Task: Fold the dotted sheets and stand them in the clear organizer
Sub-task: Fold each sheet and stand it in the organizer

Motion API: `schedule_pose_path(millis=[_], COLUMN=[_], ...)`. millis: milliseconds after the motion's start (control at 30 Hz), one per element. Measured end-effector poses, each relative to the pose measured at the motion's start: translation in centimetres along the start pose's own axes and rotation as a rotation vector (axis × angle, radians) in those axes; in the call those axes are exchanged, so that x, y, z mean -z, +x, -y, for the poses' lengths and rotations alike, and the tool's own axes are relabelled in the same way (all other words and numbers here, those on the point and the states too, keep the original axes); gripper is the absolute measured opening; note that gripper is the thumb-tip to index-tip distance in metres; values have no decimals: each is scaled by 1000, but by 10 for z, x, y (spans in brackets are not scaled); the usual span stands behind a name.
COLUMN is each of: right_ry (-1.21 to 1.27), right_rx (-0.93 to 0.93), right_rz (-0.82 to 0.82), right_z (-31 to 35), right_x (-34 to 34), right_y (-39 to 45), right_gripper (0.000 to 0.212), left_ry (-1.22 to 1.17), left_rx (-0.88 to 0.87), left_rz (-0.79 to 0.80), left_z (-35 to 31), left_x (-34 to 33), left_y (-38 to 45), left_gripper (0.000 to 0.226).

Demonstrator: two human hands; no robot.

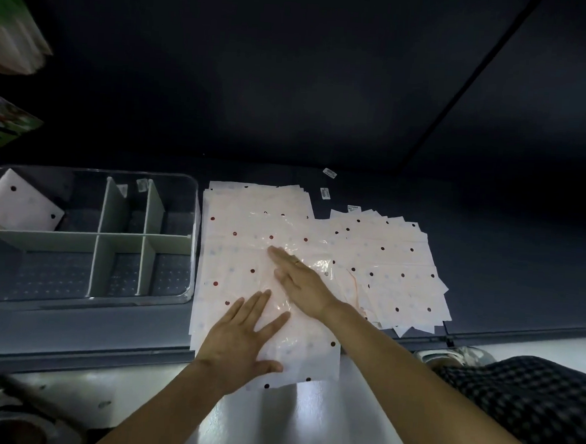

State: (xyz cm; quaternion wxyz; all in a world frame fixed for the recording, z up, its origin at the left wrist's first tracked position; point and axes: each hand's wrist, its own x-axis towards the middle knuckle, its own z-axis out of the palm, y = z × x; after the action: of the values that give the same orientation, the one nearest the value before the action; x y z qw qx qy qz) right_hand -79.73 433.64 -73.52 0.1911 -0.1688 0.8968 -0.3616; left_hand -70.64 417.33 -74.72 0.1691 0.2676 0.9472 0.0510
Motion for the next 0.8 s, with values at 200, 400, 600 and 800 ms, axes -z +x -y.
schedule_pose_path(millis=[200,400,600,800], right_ry=[-277,-275,-572,-593], right_rx=[132,100,333,347], right_rz=[-85,-70,-37,-104], right_z=[-6,-22,-24,-22], right_x=[17,13,18,22], right_y=[-24,-58,-58,-54], right_gripper=[47,34,36,30], left_ry=[-63,-60,-182,-379], left_rx=[5,-44,4,97], left_rz=[34,108,113,31], left_z=[9,23,19,17], left_x=[7,23,26,25], left_y=[3,16,20,17], left_gripper=[79,72,64,61])
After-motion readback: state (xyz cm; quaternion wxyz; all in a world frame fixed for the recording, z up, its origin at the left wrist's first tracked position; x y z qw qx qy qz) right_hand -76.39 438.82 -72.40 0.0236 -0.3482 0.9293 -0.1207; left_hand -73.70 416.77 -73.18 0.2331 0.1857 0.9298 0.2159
